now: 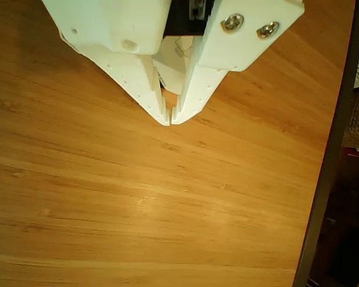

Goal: Push the box on top of the target

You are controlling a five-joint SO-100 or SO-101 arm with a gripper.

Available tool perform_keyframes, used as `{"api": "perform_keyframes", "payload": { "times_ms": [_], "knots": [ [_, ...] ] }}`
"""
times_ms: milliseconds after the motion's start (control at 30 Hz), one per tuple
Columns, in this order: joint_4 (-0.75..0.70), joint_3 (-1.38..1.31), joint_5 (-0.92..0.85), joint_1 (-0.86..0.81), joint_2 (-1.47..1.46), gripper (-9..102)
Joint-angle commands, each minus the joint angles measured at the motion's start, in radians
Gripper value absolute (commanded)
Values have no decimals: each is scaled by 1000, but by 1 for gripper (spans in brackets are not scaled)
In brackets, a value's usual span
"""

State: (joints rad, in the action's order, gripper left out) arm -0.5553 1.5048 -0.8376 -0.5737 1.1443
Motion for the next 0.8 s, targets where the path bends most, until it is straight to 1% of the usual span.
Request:
{"api": "perform_keyframes", "payload": {
  "times_ms": [0, 767],
  "knots": [
    [14, -12, -6, 20, 17, 0],
    [-2, 92, 14, 86, 63, 0]
  ]
}}
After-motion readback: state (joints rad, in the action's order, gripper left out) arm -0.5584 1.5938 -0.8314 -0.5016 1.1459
